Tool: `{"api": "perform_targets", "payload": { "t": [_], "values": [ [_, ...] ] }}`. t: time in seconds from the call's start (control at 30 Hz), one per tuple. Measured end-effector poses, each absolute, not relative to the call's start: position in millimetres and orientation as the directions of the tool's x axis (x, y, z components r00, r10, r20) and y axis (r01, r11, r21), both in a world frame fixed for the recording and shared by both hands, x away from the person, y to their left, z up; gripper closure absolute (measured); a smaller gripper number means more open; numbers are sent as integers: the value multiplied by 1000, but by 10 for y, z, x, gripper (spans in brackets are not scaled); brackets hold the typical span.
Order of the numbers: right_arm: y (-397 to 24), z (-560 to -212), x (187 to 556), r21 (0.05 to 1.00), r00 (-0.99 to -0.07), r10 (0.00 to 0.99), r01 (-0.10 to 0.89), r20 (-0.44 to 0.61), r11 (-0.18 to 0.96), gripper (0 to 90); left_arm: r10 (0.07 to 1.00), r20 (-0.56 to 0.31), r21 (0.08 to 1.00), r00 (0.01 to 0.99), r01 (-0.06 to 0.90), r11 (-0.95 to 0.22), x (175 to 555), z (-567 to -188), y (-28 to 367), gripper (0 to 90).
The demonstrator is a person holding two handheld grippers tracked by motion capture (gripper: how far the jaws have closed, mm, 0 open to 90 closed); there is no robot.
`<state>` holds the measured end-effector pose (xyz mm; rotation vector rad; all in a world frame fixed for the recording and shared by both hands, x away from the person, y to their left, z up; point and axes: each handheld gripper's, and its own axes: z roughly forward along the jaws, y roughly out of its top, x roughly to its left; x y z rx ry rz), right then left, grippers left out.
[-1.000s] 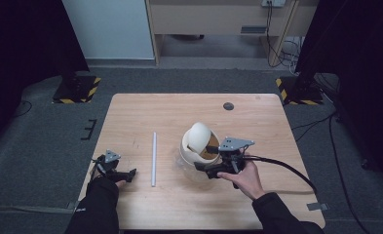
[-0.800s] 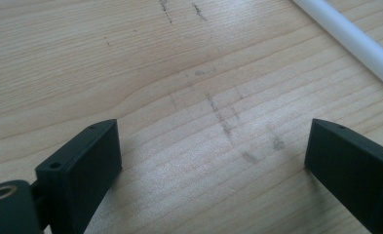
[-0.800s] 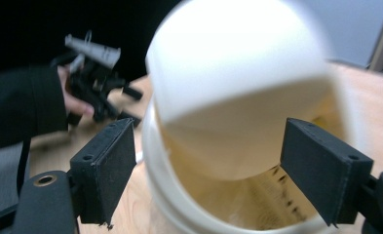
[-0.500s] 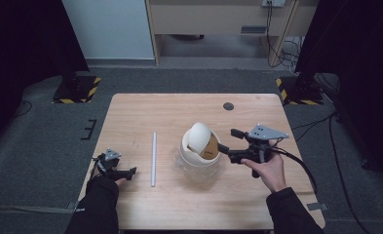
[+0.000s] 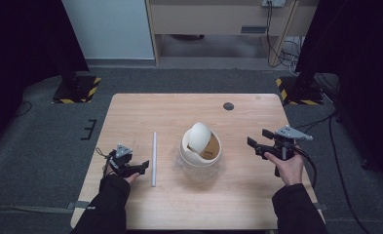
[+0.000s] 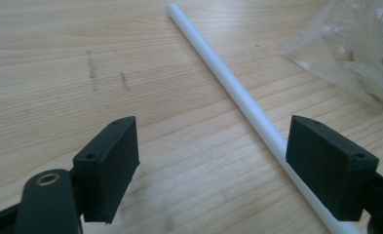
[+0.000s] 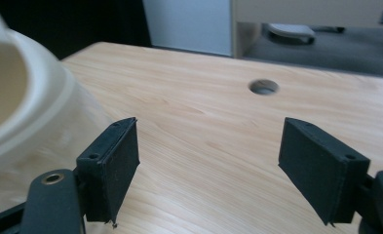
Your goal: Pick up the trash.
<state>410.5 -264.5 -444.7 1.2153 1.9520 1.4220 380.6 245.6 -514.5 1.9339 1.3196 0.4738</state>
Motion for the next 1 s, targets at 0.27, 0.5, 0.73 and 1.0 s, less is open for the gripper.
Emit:
{"api": "perform_targets", "payload": {
  "t": [0.27,0.5,0.73,1.0],
  "values": [
    [-2833,-4584,4136,898,-454,878,434,153,68,220,902,-88,713,423,659,-240,3878,-5223,2237,206],
    [-2856,-4624,4144,892,-458,878,443,140,89,242,907,-33,682,420,673,-287,3916,-5259,2089,293],
    [-2845,-4630,4140,886,-465,877,449,121,116,284,915,1,678,404,672,-297,3907,-5244,2073,419],
    [-2843,-4624,4130,883,-470,874,453,124,118,328,923,1,667,384,688,-287,3892,-5212,2148,733]
  ]
}}
